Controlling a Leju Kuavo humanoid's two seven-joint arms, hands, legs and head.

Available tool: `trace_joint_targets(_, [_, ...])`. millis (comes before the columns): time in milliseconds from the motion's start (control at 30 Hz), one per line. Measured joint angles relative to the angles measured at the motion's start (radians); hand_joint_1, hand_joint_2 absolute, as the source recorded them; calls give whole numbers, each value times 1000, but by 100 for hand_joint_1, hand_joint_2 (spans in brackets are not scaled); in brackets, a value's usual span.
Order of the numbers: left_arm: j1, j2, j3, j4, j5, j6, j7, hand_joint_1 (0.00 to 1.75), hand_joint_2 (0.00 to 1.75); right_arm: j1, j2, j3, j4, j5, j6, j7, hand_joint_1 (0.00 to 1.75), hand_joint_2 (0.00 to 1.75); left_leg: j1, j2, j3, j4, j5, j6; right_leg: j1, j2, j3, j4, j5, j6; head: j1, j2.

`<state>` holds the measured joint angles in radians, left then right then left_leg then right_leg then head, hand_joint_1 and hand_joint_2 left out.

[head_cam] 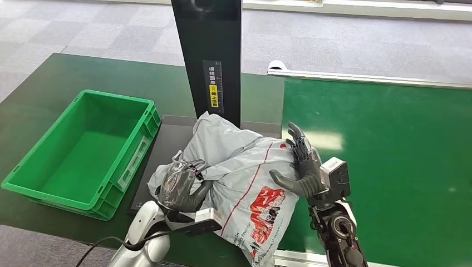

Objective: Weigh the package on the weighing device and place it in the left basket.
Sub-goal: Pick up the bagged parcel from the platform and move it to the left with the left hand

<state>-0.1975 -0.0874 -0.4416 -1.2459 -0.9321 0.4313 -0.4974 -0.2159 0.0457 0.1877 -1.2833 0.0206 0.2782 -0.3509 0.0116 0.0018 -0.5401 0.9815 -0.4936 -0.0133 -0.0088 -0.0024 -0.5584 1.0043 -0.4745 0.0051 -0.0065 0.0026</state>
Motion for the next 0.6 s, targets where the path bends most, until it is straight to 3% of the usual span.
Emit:
trace_joint_targets(233, [37,-38,56,-106,121,250,-137,175,175,-8,-5,1,0,-16,-11,-6,0,175,0,0,-1,0,0,0,0,0,-1,0,0,0,0,0])
trace_joint_targets(367, [61,-95,151,-198,46,265,-195,175,0,-11,-8,4,0,-21,-20,-7,0,175,0,0,-1,0,0,0,0,0,-1,0,0,0,0,0])
trace_joint_targets(600, [72,-189,368,-370,-27,269,-200,175,0,-5,-14,15,0,-25,-41,-16,0,175,0,0,-1,0,0,0,0,0,-1,0,0,0,0,0])
